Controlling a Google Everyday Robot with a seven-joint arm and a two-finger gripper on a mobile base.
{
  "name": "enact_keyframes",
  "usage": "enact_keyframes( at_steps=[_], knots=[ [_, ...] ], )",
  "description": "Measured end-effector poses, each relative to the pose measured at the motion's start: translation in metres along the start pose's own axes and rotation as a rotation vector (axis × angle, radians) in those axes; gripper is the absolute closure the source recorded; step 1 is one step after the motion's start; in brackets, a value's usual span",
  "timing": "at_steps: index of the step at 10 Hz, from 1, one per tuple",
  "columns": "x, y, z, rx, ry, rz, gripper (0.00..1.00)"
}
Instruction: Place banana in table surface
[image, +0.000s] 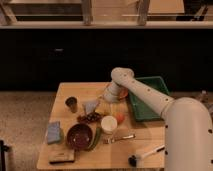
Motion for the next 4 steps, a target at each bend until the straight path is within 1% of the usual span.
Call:
enact_keyframes(
  at_steps=[2, 4],
  knots=[
    [0.003, 0.001, -0.008, 0.009, -0.006, 0.004, 0.20],
    [0.010, 0.003, -0.020, 0.021, -0.010, 0.012, 0.20]
  ],
)
